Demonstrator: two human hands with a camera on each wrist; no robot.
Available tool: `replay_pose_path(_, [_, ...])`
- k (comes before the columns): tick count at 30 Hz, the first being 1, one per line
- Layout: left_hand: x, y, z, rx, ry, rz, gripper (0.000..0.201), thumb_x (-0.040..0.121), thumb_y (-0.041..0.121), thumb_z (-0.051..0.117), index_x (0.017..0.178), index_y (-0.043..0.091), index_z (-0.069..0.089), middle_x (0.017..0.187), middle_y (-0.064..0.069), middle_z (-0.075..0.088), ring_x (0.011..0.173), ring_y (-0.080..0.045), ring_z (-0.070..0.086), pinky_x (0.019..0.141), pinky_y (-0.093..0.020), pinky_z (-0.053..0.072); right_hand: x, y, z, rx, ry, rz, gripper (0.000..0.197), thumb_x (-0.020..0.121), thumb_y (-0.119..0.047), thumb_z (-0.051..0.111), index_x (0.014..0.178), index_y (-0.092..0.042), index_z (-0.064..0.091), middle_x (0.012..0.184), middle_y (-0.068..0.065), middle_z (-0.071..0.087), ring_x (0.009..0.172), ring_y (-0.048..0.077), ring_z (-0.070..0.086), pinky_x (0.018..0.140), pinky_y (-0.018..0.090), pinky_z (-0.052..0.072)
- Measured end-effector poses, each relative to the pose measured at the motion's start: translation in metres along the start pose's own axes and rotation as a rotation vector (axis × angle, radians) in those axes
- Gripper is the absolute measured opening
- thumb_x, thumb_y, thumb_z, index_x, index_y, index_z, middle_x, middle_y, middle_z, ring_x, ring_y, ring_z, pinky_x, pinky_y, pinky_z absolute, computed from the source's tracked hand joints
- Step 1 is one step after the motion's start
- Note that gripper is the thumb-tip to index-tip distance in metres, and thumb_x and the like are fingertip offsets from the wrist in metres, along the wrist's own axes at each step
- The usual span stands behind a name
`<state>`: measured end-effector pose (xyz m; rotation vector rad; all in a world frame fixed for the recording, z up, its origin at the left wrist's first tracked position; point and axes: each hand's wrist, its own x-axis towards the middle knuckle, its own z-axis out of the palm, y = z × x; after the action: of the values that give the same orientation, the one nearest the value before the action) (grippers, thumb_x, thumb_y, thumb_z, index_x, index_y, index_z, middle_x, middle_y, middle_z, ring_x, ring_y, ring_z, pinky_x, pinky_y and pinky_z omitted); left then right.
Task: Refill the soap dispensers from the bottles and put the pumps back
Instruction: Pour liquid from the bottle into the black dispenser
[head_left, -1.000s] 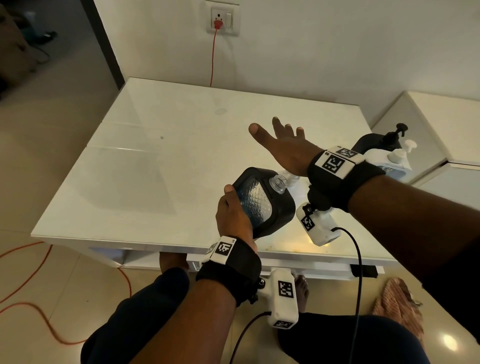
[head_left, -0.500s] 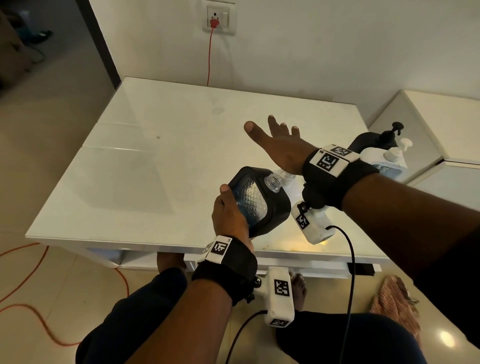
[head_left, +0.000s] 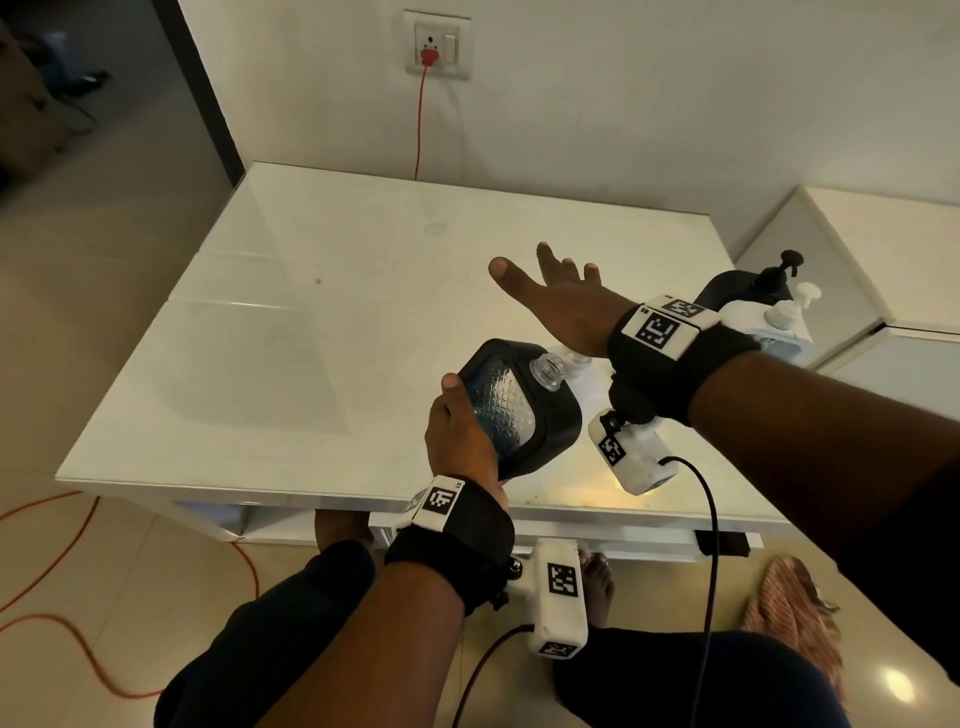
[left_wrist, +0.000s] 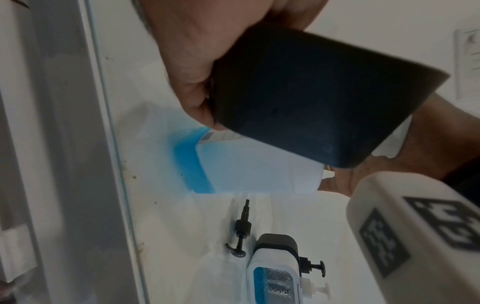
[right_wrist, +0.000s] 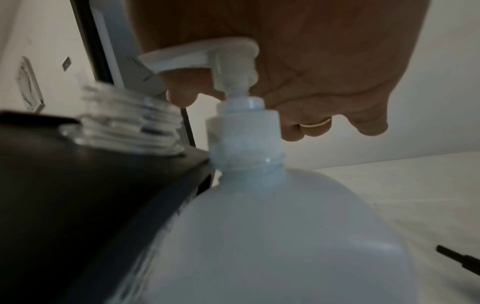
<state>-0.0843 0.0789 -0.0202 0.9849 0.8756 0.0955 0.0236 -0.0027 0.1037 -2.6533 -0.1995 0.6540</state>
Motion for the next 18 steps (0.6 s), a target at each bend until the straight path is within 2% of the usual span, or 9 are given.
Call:
replay_pose_path(1, [0.000, 0.001, 0.000, -0.004, -0.001, -0.001, 0.051, 0.086, 0.084, 0.039, 0.105, 0.041, 0.057, 0.131, -0.005, 0.063, 0.121, -0.037, 0.061, 0.105, -0.059, 0.052, 0.000, 0.000, 0.001, -0.019, 0.011, -0.003, 0.106, 0.079, -0.094, 0.015, 0.161, -0.031, -0.010, 0.169, 0.006, -0.010, 0.154, 0.027, -0.019, 0.120, 0.059, -0.008])
replay_pose_path(4, [0.003, 0.000, 0.000, -0.015, -0.003, -0.008, 0.070, 0.056, 0.095, 0.040, 0.096, 0.042, 0.061, 0.131, -0.006, 0.066, 0.118, -0.037, 0.064, 0.103, -0.059, 0.054, 0.001, -0.002, 0.006, -0.073, 0.032, -0.001, 0.104, 0.080, -0.093, 0.014, 0.161, -0.031, -0.010, 0.169, 0.005, -0.009, 0.155, 0.028, -0.017, 0.118, 0.062, -0.006])
replay_pose_path(5, [0.005, -0.001, -0.001, -0.015, -0.003, -0.004, 0.071, 0.053, 0.095, 0.040, 0.095, 0.042, 0.062, 0.130, -0.006, 0.067, 0.118, -0.037, 0.064, 0.103, -0.059, 0.054, 0.001, -0.003, 0.006, -0.079, 0.037, 0.001, 0.104, 0.080, -0.093, 0.014, 0.160, -0.032, -0.010, 0.170, 0.005, -0.009, 0.155, 0.028, -0.017, 0.118, 0.063, -0.006])
replay_pose_path(7, [0.008, -0.004, -0.002, -0.018, 0.004, -0.002, 0.070, 0.053, 0.096, 0.040, 0.094, 0.044, 0.063, 0.129, -0.005, 0.067, 0.117, -0.037, 0.065, 0.102, -0.059, 0.055, 0.002, -0.003, 0.006, -0.085, 0.042, 0.004, 0.104, 0.079, -0.094, 0.013, 0.160, -0.033, -0.011, 0.170, 0.005, -0.010, 0.155, 0.028, -0.017, 0.117, 0.065, -0.007])
replay_pose_path(11, [0.014, -0.012, -0.002, 0.015, 0.007, 0.022, 0.068, 0.054, 0.099, 0.041, 0.092, 0.048, 0.065, 0.127, -0.004, 0.069, 0.116, -0.036, 0.066, 0.102, -0.059, 0.055, -0.001, -0.005, 0.002, -0.045, 0.025, 0.003, 0.101, 0.081, -0.092, 0.014, 0.160, -0.033, -0.011, 0.169, 0.006, -0.011, 0.154, 0.027, -0.018, 0.119, 0.060, -0.008])
replay_pose_path(18, [0.007, -0.002, -0.002, 0.004, 0.004, 0.001, 0.066, 0.059, 0.096, 0.041, 0.093, 0.045, 0.062, 0.130, -0.006, 0.066, 0.118, -0.037, 0.064, 0.103, -0.061, 0.053, 0.001, -0.004, 0.003, -0.064, 0.043, -0.004, 0.104, 0.080, -0.093, 0.014, 0.160, -0.032, -0.011, 0.169, 0.005, -0.011, 0.155, 0.028, -0.017, 0.118, 0.063, -0.007])
